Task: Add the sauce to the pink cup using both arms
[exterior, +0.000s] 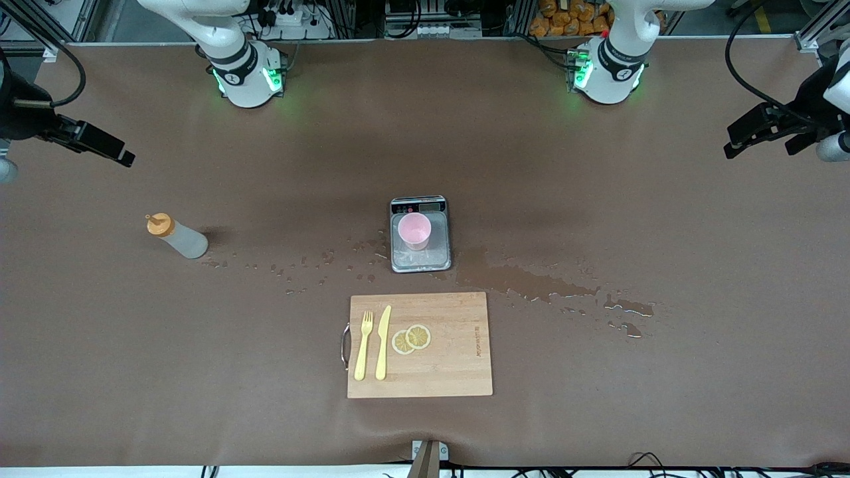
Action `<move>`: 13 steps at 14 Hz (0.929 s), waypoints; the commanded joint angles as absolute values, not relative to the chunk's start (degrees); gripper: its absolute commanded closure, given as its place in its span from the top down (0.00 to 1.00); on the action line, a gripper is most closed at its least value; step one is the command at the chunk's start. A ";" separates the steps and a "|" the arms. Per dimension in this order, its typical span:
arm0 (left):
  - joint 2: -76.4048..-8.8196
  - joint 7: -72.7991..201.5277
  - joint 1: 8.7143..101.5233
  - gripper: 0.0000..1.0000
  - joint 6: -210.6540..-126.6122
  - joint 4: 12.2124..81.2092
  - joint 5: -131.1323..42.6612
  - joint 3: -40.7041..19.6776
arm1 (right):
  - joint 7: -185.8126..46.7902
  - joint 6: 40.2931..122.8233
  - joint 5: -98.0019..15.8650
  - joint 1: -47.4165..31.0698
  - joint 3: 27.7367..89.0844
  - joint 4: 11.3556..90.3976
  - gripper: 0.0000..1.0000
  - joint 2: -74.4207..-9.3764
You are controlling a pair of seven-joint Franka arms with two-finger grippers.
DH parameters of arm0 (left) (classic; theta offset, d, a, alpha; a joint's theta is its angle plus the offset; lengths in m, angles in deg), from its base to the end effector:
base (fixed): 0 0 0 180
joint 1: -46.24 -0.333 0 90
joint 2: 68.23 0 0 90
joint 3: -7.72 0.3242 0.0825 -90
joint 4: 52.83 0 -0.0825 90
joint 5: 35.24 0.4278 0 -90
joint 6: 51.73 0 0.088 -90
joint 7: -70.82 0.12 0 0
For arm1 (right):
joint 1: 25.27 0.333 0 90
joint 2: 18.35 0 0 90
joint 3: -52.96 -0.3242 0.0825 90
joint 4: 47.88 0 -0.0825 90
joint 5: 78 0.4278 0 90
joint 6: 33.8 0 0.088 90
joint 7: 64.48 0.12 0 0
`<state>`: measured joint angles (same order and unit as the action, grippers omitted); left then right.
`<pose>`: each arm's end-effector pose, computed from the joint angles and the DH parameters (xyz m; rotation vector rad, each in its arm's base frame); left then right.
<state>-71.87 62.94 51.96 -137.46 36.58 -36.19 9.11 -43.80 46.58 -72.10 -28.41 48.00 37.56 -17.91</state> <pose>0.5685 -0.0447 0.6556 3.1223 0.0948 -0.0041 0.5763 0.0322 0.6513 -3.0160 0.4807 0.1512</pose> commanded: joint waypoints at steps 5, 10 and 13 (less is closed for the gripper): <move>-72.19 63.26 51.34 1.00 -137.34 35.42 -36.12 8.78 | -44.79 51.10 -75.89 -27.91 47.86 39.40 1.00 -18.43; -72.01 62.90 51.69 1.00 -137.34 34.27 -37.09 8.52 | -44.79 51.36 -76.24 -27.73 47.86 39.39 1.00 -18.43; -72.01 62.90 51.69 1.00 -137.34 34.27 -37.09 8.43 | -46.71 51.98 -77.03 -27.65 47.86 39.39 1.00 -18.43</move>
